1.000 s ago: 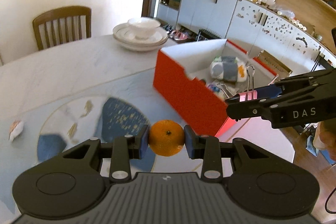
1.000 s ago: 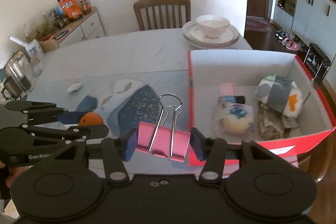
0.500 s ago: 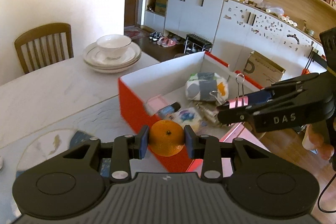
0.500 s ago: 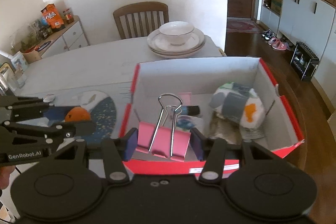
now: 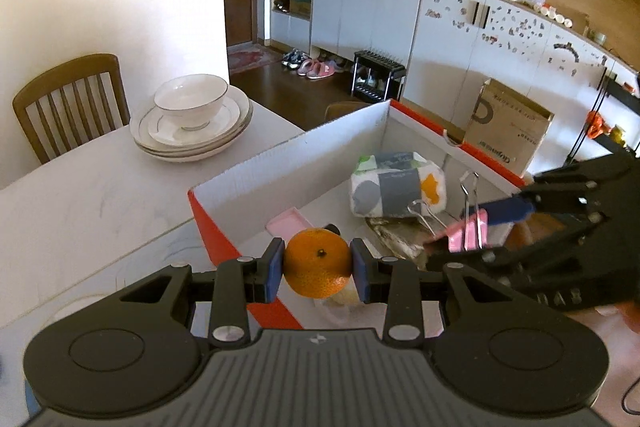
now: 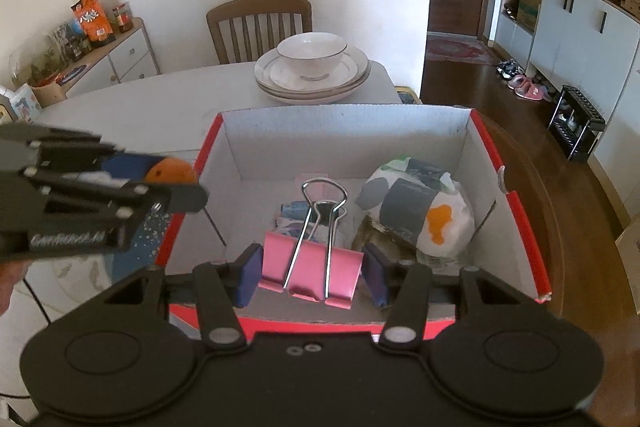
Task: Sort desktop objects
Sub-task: 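Carry the orange and pink binder clip over the red box, then lower the orange and binder clip into the box and open both grippers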
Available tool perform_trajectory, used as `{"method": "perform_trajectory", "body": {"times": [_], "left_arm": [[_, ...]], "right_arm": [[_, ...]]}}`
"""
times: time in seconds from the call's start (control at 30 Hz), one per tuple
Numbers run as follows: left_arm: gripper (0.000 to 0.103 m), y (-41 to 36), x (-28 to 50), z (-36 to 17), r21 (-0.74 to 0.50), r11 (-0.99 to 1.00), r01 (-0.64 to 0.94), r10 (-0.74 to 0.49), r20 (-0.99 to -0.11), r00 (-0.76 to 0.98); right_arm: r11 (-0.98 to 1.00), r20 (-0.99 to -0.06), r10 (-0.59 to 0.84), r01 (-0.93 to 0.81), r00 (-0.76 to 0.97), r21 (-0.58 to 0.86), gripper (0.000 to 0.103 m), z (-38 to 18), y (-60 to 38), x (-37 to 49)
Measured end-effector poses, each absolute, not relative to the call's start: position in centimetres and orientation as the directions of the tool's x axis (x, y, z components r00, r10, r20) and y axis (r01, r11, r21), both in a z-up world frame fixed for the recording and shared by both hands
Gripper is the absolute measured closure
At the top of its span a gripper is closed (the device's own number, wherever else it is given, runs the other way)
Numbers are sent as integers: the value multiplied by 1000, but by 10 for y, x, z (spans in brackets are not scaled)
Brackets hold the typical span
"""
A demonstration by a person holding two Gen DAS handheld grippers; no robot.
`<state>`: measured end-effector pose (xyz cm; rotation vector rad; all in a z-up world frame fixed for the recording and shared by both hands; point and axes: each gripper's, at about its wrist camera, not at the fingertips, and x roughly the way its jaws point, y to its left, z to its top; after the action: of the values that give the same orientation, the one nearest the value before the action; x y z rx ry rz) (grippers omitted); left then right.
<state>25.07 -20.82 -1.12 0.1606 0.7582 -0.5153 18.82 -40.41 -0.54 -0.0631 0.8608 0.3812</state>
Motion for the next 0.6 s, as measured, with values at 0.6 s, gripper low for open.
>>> {"method": "perform_trajectory", "body": {"times": [0.6], "left_arm": [[69, -256, 341, -43, 9, 871, 490, -298, -785, 543]], "right_arm": [[907, -790, 308, -414, 530, 76, 51, -30, -394, 222]]}}
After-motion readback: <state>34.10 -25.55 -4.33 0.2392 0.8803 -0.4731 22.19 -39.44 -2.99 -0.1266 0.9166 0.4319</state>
